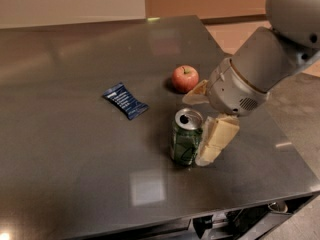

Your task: Move green can near rxbar blueberry

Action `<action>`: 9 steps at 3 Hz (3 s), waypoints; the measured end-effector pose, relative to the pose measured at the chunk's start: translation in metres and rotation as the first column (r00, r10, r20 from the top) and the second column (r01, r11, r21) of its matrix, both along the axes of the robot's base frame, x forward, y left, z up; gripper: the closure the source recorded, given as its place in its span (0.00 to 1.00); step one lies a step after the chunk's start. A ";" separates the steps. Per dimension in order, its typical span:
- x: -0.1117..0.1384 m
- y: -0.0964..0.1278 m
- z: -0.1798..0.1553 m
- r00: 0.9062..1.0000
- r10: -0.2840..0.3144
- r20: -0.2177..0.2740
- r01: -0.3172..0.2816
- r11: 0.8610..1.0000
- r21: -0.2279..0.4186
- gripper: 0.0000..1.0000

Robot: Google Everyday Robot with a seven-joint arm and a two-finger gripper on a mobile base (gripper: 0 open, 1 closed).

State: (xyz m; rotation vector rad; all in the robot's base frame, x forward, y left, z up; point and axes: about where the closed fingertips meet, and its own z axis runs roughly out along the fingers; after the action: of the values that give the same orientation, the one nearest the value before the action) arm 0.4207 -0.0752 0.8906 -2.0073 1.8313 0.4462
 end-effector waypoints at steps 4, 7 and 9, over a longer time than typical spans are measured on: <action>0.037 0.034 0.026 0.999 -0.040 0.026 0.038 0.996 0.079 1.00; 0.081 0.064 0.022 0.996 -0.085 -0.010 0.086 0.989 0.120 1.00; 0.090 0.077 0.012 0.996 -0.080 -0.037 0.084 0.988 0.128 0.59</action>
Offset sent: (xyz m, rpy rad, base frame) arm 0.0028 0.0165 0.0132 0.0771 0.0030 0.0289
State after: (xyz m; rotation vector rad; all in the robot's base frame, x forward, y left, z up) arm 0.5104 0.0015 0.9021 -1.8417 1.8465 0.5611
